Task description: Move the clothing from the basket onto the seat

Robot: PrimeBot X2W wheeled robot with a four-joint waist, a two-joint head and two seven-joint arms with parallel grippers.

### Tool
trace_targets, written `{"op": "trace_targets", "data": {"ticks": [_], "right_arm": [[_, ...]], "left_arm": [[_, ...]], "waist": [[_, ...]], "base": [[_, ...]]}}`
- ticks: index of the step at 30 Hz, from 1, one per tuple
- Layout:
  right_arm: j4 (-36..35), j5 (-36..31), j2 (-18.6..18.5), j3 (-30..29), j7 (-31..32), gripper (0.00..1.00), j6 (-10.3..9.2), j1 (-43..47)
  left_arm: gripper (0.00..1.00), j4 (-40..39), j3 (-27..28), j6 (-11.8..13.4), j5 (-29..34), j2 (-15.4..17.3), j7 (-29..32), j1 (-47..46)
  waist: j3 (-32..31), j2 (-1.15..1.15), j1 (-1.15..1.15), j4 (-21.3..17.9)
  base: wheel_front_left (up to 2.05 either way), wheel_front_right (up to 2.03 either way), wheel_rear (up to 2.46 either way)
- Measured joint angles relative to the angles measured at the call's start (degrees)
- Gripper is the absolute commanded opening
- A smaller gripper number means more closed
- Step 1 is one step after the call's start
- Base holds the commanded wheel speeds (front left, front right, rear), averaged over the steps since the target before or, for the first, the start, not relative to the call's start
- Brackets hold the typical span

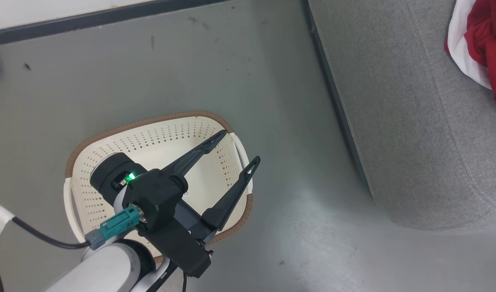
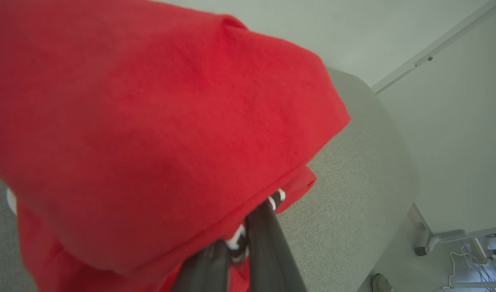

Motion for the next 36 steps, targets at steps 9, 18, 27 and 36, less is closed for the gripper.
{"op": "trace_targets", "data": {"ticks": [9,18,27,36], "right_arm": [[0.7,-0.2,1.9,2.1,3.8,1.00,1.49,1.7],[1.0,-0.7,2.8,4.5,6.1,1.00,4.86,1.9],[1.7,-0.7,2.4,6.5,8.8,1.00,8.72,5.5],[-0.7,-0.7,-1.9,7.3,7.4,1.00,9.96,9.0]], "left_arm": [[1.00,1.8,0.0,-0.2,-0.6,-1.0,-1.5,0.1],[1.00,4.1,0.2,-0.2,-1.2,-1.5,-3.3,1.3],[1.00,6.1,0.6,-0.2,-3.0,-1.5,-5.1,4.4],[1.00,7.5,1.2,0.4,-3.7,-2.0,-7.3,7.1]], "waist": [[-2.6,0.00,0.00,0.5],[-6.5,0.00,0.00,0.5],[-11.5,0.00,-0.01,-0.4],[-16.8,-0.01,-0.01,-1.3]], "base": [[0.00,0.00,0.00],[0.00,0.00,0.00],[0.00,0.00,0.00],[0.00,0.00,0.00]]}}
